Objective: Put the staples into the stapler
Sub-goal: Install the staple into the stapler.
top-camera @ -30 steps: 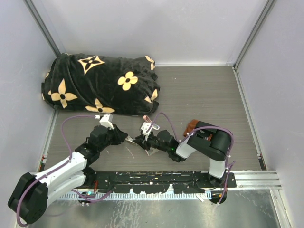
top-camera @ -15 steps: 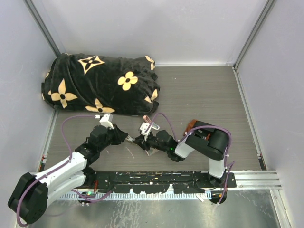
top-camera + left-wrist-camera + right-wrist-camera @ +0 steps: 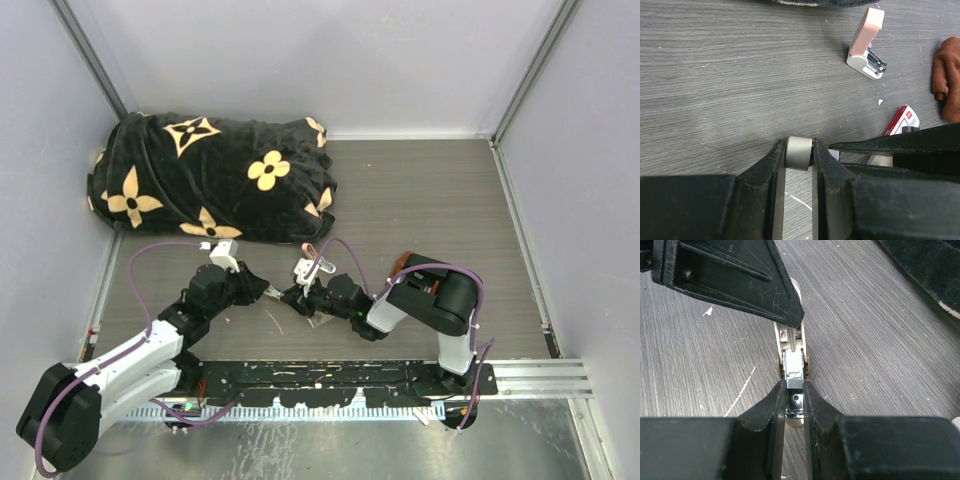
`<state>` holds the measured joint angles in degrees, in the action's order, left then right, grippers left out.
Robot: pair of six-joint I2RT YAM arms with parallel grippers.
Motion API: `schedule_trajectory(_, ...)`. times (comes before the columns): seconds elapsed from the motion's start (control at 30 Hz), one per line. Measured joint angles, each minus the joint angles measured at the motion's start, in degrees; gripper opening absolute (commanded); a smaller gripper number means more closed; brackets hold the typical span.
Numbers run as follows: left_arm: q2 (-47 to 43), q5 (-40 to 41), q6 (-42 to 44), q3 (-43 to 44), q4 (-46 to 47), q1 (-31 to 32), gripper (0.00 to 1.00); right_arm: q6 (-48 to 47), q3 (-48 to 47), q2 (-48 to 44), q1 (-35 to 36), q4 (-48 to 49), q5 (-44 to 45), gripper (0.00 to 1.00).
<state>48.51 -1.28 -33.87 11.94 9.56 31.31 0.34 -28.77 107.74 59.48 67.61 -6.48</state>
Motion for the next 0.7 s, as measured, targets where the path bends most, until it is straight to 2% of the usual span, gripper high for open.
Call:
schedule_trajectory(0.53,0.3,0.6,0.3,-0.1,0.0,0.0,0.0,0.2,-1.0,1.7,-0.3,1.0,-0.2,0.08)
schedule_trajectory(0.7,0.8,0.7,0.3,-0.1,0.1,-0.2,0.0,0.4,-1.4,2.2,-0.4,1.2,-0.3,0.13)
